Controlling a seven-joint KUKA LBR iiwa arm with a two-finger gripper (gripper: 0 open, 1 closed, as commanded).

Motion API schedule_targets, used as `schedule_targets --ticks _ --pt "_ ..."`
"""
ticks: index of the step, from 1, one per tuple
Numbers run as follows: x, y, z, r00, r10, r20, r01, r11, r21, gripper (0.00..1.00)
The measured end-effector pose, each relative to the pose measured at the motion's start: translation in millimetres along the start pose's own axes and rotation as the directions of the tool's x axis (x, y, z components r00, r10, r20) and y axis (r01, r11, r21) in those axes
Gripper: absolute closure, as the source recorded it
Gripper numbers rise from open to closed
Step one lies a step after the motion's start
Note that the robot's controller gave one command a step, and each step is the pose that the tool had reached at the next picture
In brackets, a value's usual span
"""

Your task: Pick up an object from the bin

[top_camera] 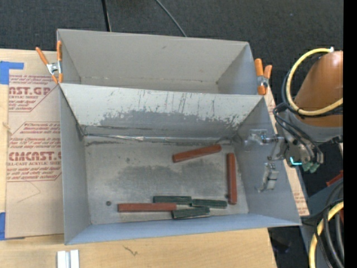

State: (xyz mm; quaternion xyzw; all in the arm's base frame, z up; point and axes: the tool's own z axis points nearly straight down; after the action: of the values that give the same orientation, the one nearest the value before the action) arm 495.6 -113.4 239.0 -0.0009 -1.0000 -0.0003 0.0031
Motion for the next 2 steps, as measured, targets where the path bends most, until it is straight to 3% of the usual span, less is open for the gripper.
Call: schedule_targets --ticks 1,2 --pt "-1.7 0.5 -4.0 1.0 -0.002 0.008 0.002 1.0 0.002 0.0" --pt "-5.0 7.6 51.0 1.0 -0.001 0.014 0.001 1.0 0.003 0.0"
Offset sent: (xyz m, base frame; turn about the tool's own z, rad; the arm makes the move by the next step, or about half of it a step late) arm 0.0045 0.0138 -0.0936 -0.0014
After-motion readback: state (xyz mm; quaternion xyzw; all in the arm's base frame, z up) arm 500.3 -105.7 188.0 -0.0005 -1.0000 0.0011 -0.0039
